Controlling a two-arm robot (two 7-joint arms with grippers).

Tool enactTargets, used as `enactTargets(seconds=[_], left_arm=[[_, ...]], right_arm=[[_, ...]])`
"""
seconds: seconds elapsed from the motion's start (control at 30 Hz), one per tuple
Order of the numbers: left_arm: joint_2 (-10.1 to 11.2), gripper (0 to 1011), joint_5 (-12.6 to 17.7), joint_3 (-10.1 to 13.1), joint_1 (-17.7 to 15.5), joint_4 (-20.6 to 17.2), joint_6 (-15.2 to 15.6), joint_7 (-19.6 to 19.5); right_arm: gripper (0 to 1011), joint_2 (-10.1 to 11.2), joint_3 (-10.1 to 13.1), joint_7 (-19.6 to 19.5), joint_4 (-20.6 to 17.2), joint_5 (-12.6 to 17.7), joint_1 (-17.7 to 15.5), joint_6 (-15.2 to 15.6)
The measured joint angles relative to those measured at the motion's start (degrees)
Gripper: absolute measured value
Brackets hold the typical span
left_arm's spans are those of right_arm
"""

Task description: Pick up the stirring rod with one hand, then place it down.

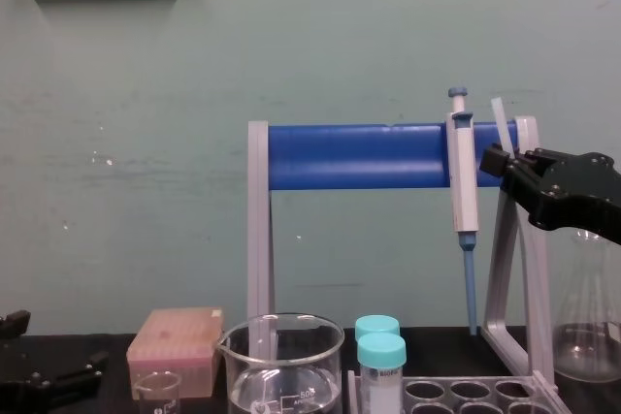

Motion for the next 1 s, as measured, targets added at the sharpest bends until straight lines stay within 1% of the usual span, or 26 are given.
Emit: enactTargets(seconds=[0.47,0.6,0.83,0.93,1.0], left_arm=[[0.0,1000,0.0,0.0,0.0,0.0,0.0,0.0],[0.0,1000,0.0,0.0,0.0,0.0,0.0,0.0],[0.0,1000,0.0,0.0,0.0,0.0,0.0,0.0],[0.0,1000,0.0,0.0,0.0,0.0,0.0,0.0],[0.0,1000,0.0,0.0,0.0,0.0,0.0,0.0]], right_arm=[[72,0.0,0.1,0.1,0.0,-0.2,0.0,0.0],[72,0.2,0.3,1.6,-0.3,-0.4,0.4,-0.2],[72,0.1,-0.2,5.7,-0.3,1.7,0.6,-0.1],[72,0.1,-0.8,7.3,-0.6,2.8,0.3,0.6],[72,0.2,-1.0,7.8,-0.8,3.2,0.2,0.9]])
